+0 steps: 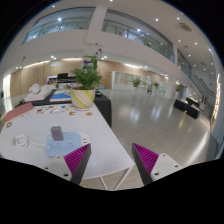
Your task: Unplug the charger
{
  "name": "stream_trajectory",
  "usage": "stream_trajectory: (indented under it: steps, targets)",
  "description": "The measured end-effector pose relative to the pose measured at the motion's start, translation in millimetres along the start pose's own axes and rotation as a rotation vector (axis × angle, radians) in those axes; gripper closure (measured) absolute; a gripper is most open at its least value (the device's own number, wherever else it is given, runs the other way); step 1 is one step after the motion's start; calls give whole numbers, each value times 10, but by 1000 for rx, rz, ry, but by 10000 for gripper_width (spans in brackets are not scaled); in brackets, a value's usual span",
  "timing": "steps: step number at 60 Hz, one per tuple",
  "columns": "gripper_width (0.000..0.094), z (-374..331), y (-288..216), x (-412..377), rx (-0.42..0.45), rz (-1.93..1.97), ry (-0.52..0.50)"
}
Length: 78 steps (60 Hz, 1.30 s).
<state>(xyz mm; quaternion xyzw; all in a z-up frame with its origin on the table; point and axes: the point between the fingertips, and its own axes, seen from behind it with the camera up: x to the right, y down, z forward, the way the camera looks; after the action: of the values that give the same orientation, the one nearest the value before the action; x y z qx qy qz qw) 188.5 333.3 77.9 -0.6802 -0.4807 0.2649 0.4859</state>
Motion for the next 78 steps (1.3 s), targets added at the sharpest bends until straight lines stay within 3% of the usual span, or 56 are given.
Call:
stream_trajectory:
  steps: [18,35,68,75,78]
  targets:
    - [85,-213,50,-971,10,-18,-211]
    - [81,-296,52,-1589,35,-55,-334]
    - [89,669,-105,-2156,60,-115,-373]
    - [163,769,-74,-2283,32,-83,-415]
    - [472,813,-90,-2259,35,-90,-394]
